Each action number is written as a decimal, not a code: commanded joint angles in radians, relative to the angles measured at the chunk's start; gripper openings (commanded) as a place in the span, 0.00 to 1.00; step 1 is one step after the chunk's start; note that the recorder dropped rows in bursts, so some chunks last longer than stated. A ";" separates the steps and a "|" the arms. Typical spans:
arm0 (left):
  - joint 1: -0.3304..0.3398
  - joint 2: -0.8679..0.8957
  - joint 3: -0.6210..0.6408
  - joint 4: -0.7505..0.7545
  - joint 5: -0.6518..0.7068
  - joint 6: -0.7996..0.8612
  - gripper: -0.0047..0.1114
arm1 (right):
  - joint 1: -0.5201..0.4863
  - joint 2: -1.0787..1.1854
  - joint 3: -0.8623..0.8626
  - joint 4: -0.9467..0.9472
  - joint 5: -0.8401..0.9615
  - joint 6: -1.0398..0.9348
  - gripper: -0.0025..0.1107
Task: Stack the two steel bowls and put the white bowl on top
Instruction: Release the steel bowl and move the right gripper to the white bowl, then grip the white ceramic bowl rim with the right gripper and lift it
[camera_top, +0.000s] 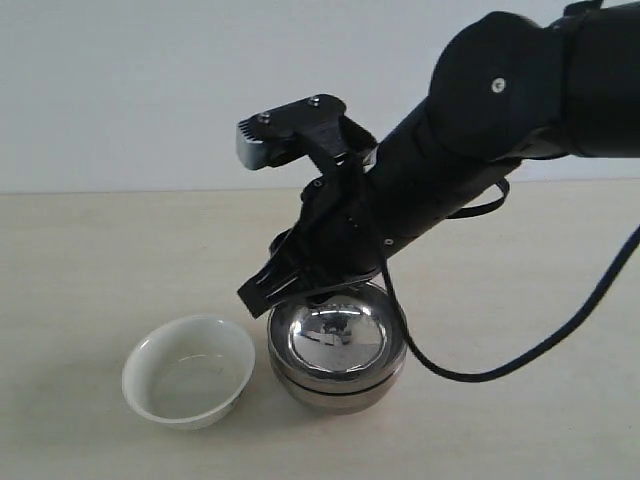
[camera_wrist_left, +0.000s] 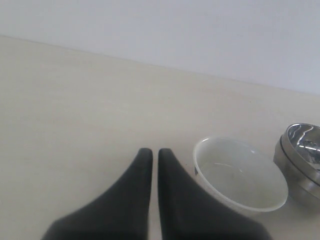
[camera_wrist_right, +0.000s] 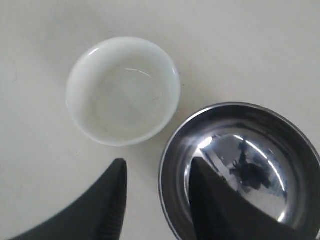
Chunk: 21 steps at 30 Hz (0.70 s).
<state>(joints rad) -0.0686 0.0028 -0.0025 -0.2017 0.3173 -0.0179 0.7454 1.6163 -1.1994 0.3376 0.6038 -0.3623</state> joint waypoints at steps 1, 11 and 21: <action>0.002 -0.003 0.003 0.001 -0.004 -0.009 0.07 | 0.075 0.067 -0.070 -0.096 0.030 -0.009 0.33; 0.002 -0.003 0.003 0.001 -0.004 -0.009 0.07 | 0.179 0.238 -0.202 -0.247 0.130 -0.046 0.33; 0.002 -0.003 0.003 0.001 -0.004 -0.009 0.07 | 0.244 0.279 -0.238 -0.257 0.107 -0.120 0.33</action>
<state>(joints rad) -0.0686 0.0028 -0.0025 -0.2017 0.3173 -0.0179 0.9735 1.8944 -1.4319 0.0881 0.7240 -0.4604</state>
